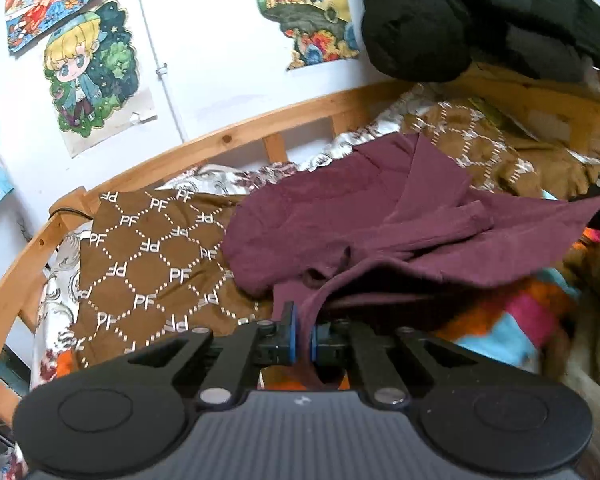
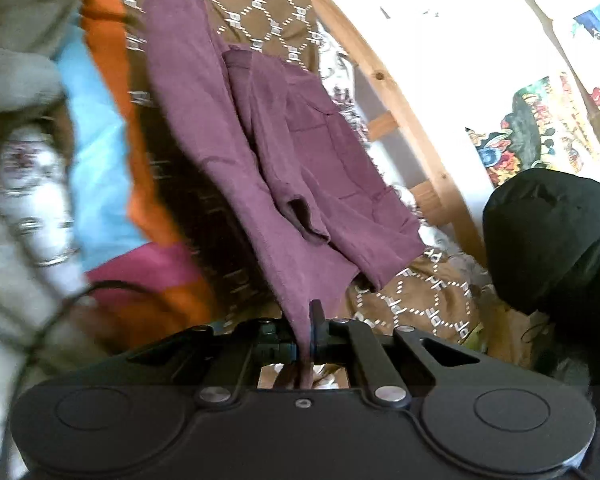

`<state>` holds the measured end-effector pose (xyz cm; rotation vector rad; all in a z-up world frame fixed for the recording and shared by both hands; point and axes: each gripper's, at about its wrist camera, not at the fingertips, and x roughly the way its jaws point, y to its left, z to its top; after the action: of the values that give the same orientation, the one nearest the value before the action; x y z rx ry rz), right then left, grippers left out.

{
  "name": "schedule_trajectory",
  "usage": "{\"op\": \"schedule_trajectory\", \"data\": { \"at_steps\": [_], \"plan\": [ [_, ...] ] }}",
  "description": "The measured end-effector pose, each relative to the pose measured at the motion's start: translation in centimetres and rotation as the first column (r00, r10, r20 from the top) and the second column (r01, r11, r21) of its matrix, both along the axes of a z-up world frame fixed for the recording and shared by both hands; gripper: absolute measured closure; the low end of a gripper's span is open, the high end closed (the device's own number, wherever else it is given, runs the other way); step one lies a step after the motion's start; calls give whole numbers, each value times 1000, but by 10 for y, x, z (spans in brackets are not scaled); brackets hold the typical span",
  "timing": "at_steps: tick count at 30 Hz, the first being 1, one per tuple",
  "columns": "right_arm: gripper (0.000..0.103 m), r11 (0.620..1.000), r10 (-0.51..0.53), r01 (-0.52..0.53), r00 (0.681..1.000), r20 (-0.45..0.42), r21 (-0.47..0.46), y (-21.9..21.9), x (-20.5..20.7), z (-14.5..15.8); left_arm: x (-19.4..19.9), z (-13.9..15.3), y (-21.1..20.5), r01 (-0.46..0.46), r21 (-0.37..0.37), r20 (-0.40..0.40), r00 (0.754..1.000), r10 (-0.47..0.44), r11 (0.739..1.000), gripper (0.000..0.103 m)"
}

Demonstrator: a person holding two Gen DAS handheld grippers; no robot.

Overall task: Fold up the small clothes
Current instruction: 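Lift the hem with both grippers and fold it toward the collar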

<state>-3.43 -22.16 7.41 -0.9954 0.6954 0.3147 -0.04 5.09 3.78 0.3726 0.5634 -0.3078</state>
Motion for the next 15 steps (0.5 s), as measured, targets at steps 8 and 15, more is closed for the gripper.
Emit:
{"op": "schedule_trajectory", "data": {
  "at_steps": [8, 15],
  "plan": [
    [99, 996, 17, -6, 992, -127, 92, 4, -44, 36, -24, 8, 7, 60, 7, -87, 994, -59, 998, 97],
    [99, 986, -59, 69, 996, -64, 152, -8, -1, 43, 41, 28, -8, 20, 17, -2, 1000, -20, 1000, 96]
  ]
}}
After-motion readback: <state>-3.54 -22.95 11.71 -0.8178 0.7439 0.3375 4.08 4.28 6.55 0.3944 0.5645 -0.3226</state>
